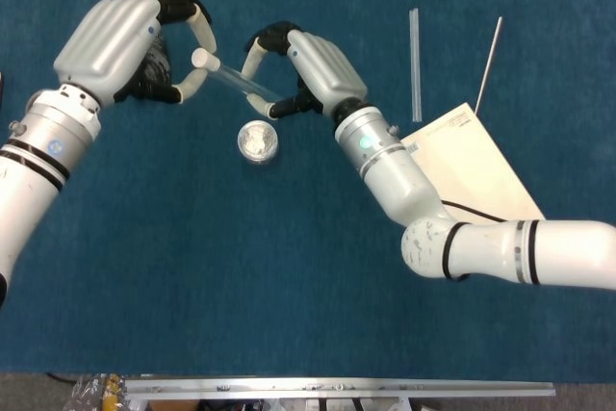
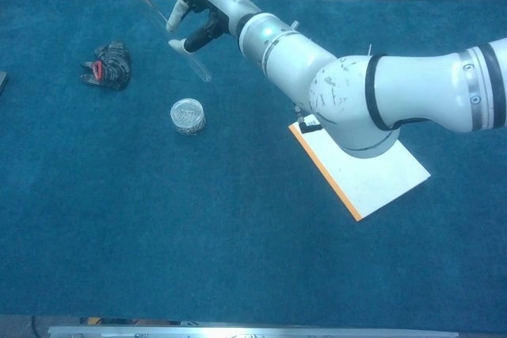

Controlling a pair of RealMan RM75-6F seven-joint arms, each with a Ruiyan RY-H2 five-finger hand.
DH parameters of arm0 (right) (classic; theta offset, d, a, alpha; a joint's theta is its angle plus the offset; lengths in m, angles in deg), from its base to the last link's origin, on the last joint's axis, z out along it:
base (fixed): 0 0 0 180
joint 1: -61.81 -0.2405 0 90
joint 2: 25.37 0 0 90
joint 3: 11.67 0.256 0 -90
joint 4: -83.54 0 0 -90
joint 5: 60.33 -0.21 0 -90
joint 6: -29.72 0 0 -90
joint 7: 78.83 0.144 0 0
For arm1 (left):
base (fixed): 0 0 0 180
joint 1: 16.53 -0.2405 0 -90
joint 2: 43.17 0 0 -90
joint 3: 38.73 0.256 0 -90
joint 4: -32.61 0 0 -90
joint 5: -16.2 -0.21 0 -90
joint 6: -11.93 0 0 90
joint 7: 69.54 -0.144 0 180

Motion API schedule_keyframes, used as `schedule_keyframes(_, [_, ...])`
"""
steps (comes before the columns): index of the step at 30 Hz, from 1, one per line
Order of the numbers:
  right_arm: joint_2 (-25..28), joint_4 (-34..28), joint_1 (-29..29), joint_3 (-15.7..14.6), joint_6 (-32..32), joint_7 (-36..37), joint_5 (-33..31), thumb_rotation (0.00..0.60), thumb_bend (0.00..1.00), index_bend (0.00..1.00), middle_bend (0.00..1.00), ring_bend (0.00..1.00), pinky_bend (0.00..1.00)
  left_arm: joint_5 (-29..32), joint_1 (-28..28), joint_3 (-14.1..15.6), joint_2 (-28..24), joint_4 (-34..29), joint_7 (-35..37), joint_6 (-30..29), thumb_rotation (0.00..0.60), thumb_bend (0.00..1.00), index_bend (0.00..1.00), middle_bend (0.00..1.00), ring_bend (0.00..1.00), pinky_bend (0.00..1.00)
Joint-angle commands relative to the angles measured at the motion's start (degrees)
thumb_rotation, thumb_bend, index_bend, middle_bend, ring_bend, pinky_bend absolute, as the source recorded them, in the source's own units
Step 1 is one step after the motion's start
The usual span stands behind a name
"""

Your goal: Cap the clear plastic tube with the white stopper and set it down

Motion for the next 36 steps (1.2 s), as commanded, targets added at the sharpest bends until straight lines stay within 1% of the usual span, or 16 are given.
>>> schedule_keyframes(1, [-0.1,0.0,0.0,0.2,0.0,0.1,-0.1,0.600,0.29,0.60,0.32,0.13,0.24,0.0,0.1,0.1,0.2,0.1,-0.2,0.0,0.600,0.35,0.50,0.30,0.22,0.24])
schedule_keyframes(17, [0.1,-0.4,0.4,0.1,0.4,0.2,-0.6,0.600,0.29,0.60,0.32,0.13,0.24,0.3,0.5,0.5,1.0,1.2,-0.7,0.1,0.600,0.35,0.50,0.30,0.22,0.24])
schedule_keyframes(36, [-0.6,0.7,0.1,0.4,1.1,0.7,-1.0,0.600,0.29,0.60,0.32,0.13,0.24,0.0,0.8,1.4,2.5,2.3,-1.4,0.4,0.600,0.35,0.50,0.30,0.22,0.24])
